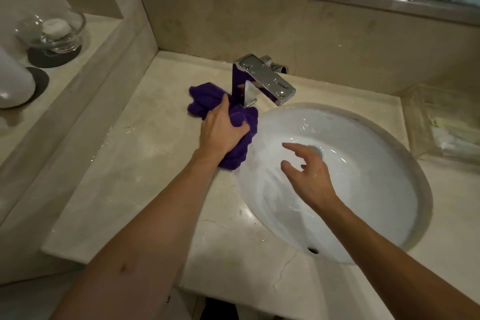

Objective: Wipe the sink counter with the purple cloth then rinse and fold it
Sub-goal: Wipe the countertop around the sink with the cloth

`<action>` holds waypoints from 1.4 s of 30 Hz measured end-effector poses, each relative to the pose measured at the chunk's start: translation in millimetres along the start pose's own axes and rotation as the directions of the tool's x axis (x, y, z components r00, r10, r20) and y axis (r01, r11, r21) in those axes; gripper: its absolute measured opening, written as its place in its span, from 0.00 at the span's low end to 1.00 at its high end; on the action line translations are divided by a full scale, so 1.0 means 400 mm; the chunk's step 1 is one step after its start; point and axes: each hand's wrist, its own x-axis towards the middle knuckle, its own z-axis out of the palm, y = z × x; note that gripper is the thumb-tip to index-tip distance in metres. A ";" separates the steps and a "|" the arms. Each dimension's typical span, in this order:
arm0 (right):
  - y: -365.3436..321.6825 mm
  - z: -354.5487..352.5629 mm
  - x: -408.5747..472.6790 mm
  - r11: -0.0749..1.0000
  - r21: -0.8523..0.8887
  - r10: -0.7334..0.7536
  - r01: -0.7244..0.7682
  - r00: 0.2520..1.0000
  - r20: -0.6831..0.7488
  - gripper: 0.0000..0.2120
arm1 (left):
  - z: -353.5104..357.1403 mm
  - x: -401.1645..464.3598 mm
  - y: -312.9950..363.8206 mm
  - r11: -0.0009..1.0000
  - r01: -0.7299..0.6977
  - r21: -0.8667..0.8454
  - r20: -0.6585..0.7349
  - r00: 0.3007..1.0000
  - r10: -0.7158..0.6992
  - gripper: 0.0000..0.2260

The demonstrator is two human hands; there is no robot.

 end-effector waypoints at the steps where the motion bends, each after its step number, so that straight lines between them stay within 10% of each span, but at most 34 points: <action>1: 0.001 -0.004 -0.003 1.000 -0.004 0.004 -0.004 1.000 -0.004 0.19 | 0.004 -0.006 0.008 1.000 -0.025 0.000 0.001 1.000 0.025 0.38; 9: -0.018 -0.034 -0.048 0.999 -0.011 -0.036 0.037 0.999 0.034 0.20 | 0.003 -0.117 0.035 0.989 -0.146 -0.017 0.042 0.988 0.146 0.32; 16: -0.017 -0.075 -0.075 0.999 -0.025 -0.045 0.046 0.998 0.053 0.20 | -0.081 -0.187 -0.059 0.987 0.027 -0.158 -0.035 0.999 -0.033 0.28; 26: -0.017 -0.002 -0.061 0.999 0.052 0.009 -0.012 0.998 0.057 0.19 | -0.198 -0.102 -0.232 0.984 0.148 0.097 -0.126 0.983 -0.135 0.36; 42: -0.017 0.023 -0.029 0.995 0.073 0.069 -0.070 0.998 0.011 0.20 | -0.003 -0.073 0.012 0.995 -0.098 0.023 0.021 0.995 0.098 0.29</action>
